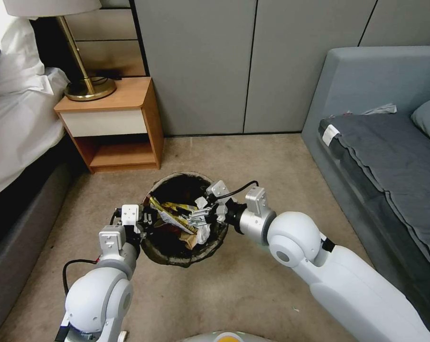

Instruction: Pick up the trash bin, then pick up the garbage from the floor and place it into the trash bin.

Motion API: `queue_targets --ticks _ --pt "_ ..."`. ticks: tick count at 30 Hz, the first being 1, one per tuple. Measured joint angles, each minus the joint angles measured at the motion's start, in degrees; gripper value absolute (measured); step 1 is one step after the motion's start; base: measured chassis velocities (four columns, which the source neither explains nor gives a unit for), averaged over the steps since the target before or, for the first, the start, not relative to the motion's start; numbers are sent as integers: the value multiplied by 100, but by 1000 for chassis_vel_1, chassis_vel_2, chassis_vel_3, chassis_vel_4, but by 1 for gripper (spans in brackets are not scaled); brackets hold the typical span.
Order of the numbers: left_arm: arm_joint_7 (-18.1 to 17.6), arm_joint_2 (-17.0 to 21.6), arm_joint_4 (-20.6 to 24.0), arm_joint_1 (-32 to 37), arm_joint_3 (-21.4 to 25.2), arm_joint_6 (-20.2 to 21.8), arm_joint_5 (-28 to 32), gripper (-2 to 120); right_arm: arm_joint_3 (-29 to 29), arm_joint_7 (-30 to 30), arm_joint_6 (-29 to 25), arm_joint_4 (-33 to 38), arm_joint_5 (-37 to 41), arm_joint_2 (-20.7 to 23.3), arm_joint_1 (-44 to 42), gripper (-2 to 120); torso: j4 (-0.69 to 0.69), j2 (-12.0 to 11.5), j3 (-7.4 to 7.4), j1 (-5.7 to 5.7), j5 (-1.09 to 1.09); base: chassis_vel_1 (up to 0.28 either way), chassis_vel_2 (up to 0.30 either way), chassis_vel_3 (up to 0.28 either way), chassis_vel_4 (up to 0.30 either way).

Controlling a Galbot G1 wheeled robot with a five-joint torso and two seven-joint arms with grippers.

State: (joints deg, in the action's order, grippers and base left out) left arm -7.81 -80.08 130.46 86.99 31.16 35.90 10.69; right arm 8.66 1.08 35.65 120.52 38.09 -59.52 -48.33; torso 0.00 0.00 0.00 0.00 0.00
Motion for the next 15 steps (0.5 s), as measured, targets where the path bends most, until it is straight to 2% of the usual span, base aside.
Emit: queue_targets --ticks 5,9,11,13,15 --pt "-10 -3 0 -7 -19 4 0 0 -243 -7 -33 122 -23 8 -80 100 0 0 0 0 0 0 0 0 0" --pt "-22 -19 20 6 -21 9 17 0 -797 -131 -176 329 -286 -102 -192 100 0 0 0 0 0 0 0 0 0" --pt "-44 -20 56 18 -12 22 63 0 -1235 -488 -447 463 -642 -189 -343 100 1 0 0 0 0 0 0 0 0" --pt "-52 -20 66 21 -3 27 78 0 -1354 -591 -529 483 -760 -213 -398 100 1 0 -1 0 0 0 0 0 0" --pt "-77 -15 88 24 13 40 109 0 -1878 -834 -866 504 -1218 -312 -625 100 1 0 0 0 0 0 0 0 0"
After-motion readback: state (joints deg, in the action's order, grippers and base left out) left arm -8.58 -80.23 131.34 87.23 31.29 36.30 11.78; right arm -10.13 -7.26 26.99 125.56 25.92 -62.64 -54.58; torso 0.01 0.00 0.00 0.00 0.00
